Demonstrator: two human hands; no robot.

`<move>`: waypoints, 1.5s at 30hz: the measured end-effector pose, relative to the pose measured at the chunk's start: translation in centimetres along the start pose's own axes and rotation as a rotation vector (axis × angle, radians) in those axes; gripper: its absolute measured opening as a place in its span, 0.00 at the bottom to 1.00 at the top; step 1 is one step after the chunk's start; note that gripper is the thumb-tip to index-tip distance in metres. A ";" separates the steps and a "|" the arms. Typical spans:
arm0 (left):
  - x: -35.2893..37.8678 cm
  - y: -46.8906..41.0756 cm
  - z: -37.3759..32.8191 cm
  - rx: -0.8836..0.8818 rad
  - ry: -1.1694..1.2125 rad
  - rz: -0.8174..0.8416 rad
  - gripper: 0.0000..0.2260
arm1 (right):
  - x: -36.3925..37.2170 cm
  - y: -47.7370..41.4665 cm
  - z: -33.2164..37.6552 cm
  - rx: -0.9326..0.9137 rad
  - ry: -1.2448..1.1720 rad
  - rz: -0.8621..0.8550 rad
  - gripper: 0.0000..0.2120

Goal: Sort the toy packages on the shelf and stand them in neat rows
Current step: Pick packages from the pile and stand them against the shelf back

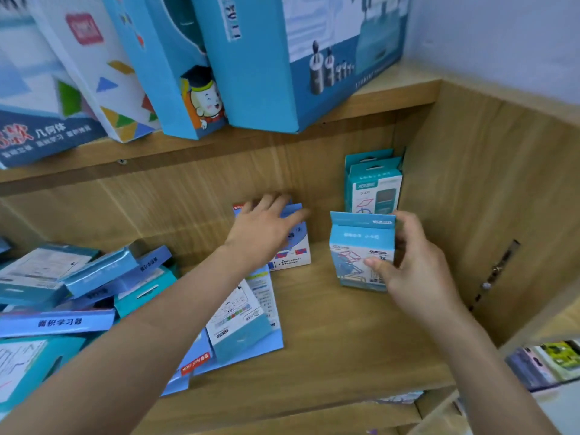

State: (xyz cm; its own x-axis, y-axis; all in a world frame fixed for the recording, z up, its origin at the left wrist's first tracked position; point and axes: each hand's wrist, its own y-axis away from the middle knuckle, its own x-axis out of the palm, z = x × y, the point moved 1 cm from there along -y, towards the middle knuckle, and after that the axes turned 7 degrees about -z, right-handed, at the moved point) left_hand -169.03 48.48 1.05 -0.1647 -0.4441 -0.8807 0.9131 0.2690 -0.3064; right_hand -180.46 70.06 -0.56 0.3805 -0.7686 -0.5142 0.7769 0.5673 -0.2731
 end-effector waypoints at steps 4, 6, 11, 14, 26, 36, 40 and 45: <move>1.5 0.5 1.0 -0.024 0.002 -0.036 0.34 | 1.0 -1.2 0.5 -0.014 -0.046 0.018 0.30; 1.8 0.7 1.3 -0.021 -0.018 -0.047 0.35 | 1.6 -1.7 0.7 -0.016 -0.066 0.041 0.30; 1.9 1.3 2.2 -0.032 0.013 -0.039 0.34 | 3.1 -2.6 1.0 -0.031 -0.072 0.119 0.29; 0.9 1.1 1.9 -0.099 0.166 0.008 0.34 | 3.8 -3.0 0.8 -0.045 -0.052 0.176 0.29; -2.0 -3.4 -1.8 -0.324 0.683 -0.020 0.23 | 4.7 -3.9 -1.0 -0.020 -0.058 0.097 0.28; 0.0 -5.6 -3.5 -0.300 0.288 -0.271 0.24 | 4.4 -4.7 -2.0 0.032 -0.041 0.009 0.29; 0.9 -5.2 -3.2 -0.282 0.161 -0.328 0.19 | 4.7 -4.8 -2.1 0.037 -0.050 0.032 0.30; 1.9 -5.2 -3.7 -0.252 0.228 -0.279 0.13 | 4.6 -4.7 -1.9 0.044 -0.058 0.046 0.30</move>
State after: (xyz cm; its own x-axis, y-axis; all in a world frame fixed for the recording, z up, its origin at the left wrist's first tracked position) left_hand -175.50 49.40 -0.39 -0.4956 -0.3370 -0.8005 0.7073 0.3782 -0.5972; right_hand -183.27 64.41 -3.21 0.4438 -0.7584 -0.4773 0.7786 0.5900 -0.2135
